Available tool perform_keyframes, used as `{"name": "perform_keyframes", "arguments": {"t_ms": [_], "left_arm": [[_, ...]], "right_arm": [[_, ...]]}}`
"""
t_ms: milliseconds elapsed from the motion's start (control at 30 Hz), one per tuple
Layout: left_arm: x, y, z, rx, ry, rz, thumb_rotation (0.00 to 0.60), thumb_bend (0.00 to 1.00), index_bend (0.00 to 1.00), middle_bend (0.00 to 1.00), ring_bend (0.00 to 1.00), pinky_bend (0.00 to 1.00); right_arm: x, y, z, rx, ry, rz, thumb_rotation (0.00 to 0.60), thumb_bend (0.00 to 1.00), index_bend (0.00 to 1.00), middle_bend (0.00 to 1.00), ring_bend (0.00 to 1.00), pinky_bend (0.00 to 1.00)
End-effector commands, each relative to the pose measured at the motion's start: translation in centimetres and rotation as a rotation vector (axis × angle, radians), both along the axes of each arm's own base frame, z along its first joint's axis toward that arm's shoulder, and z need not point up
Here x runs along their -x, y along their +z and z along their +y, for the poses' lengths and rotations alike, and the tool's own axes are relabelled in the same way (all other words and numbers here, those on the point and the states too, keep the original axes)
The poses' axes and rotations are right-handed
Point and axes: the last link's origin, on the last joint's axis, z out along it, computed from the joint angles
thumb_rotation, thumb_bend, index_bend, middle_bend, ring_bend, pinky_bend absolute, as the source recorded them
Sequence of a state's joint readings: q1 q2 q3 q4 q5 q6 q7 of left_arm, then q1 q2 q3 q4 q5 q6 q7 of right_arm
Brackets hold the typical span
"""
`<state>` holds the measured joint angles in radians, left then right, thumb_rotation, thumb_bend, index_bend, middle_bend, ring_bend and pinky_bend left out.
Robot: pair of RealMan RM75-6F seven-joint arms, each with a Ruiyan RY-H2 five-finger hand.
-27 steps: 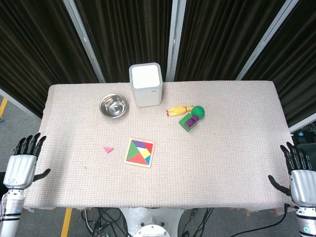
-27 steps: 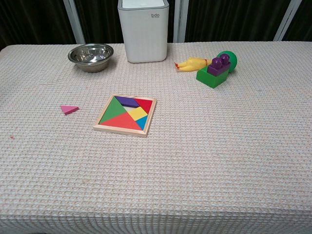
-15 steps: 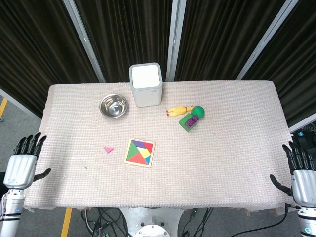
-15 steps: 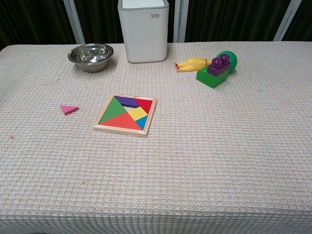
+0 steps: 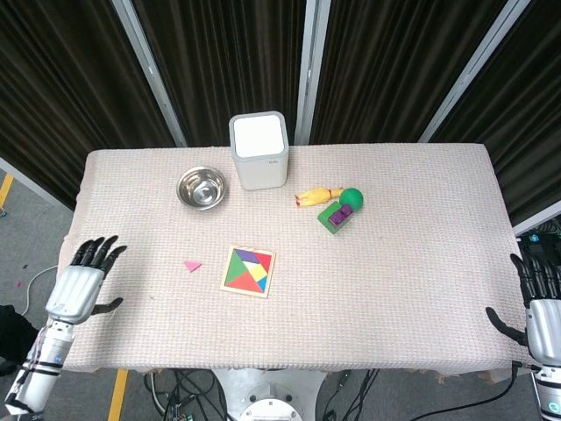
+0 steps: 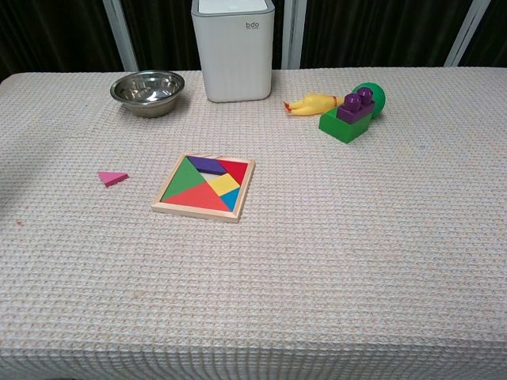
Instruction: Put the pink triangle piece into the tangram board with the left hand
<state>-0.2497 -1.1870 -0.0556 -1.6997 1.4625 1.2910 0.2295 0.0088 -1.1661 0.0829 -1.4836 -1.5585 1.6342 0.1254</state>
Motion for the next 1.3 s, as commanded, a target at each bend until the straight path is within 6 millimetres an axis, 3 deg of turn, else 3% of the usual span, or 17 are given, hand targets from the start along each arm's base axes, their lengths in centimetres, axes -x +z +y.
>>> {"name": "perform_keyframes", "arguments": {"t_ms": [33,267,367,600,1067,1300], "left_arm": [[-1.2,-2.2,2.0,0.096,-0.011,-0.021,0.600,0.14,0.14,0.04,0.00,0.09],[-2.4,-5.3,4.7,0.194,0.002,-0.031,0.600,0.14,0.16,0.05,0.00,0.09],[-2.7,-6.0,5.3,0.214,0.002,-0.026,0.600,0.16,0.20,0.05,0.00,0.09],[-3.6,-7.8,6.3,0.248,-0.002,-0.040,0.600,0.16,0.21,0.05,0.00,0.09],[-4.7,-10.0,8.5,0.278,0.004,-0.061,0.600,0.24,0.25,0.07,0.00,0.09],[-4.5,-10.7,8.8,0.291,0.023,-0.068,0.600,0.25,0.30,0.07,0.00,0.09]], "right_arm": [[0.0,-0.2,-0.1,-0.007,-0.004,-0.003,0.600,0.12,0.00,0.00,0.00,0.00],[-0.4,-0.7,-0.1,-0.036,0.005,-0.028,0.600,0.12,0.00,0.00,0.00,0.00],[-0.5,-0.7,-0.1,-0.036,0.008,-0.026,0.600,0.11,0.00,0.00,0.00,0.00],[-0.1,-1.1,-0.4,-0.052,-0.010,-0.024,0.600,0.12,0.00,0.00,0.00,0.00],[0.6,-1.3,-0.6,-0.067,-0.035,-0.003,0.600,0.12,0.00,0.00,0.00,0.00],[0.8,-1.6,-0.6,-0.084,-0.048,0.018,0.600,0.21,0.00,0.00,0.00,0.00]]}}
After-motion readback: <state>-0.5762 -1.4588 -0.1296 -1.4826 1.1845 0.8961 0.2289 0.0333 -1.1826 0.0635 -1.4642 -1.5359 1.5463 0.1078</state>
